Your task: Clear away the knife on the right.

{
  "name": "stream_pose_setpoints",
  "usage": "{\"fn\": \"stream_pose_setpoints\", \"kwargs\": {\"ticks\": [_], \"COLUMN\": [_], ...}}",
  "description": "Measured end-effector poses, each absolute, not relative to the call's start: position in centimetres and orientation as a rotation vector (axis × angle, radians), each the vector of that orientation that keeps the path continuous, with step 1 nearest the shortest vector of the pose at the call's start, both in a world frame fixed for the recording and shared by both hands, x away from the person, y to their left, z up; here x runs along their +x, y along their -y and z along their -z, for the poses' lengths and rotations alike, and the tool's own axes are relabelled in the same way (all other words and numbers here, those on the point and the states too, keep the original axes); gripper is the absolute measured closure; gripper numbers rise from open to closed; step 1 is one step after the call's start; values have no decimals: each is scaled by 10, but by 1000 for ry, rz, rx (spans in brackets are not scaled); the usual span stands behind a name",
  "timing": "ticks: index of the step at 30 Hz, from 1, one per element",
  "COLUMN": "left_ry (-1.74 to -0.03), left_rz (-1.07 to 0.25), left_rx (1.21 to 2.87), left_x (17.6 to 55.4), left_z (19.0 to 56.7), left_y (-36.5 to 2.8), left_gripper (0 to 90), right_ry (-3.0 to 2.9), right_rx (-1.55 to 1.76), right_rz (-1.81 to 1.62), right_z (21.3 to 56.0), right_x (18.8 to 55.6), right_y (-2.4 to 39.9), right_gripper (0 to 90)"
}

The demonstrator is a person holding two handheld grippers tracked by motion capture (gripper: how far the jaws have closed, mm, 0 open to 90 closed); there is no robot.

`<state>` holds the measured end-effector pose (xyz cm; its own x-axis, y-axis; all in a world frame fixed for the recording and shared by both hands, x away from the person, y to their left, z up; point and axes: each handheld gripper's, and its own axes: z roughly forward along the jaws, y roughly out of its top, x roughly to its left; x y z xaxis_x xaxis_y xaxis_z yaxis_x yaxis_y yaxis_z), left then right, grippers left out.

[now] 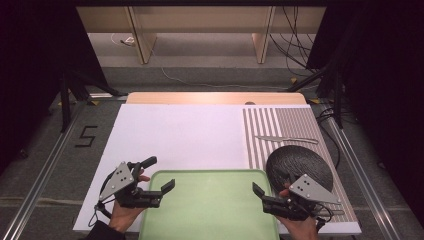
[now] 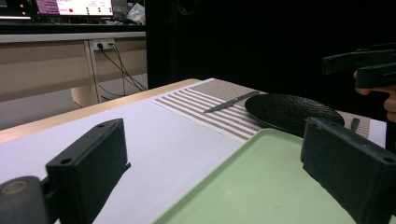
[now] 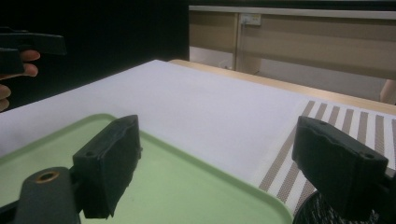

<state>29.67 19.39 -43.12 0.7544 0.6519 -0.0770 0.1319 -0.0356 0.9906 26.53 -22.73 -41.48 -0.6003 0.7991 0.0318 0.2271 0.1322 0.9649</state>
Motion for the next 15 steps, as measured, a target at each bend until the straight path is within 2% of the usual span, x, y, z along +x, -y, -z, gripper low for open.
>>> {"fn": "stream_pose_setpoints", "kwargs": {"ticks": [15], "left_ry": [-644], "left_rz": [-477], "left_rx": [1574], "left_x": [296], "left_z": [431], "left_y": [-194], "left_gripper": [71], "right_ry": [-1899], "right_rx": [981], "right_rz": [-1482], "right_z": [413], "right_x": [265], "right_y": [229], "right_gripper": [168]}}
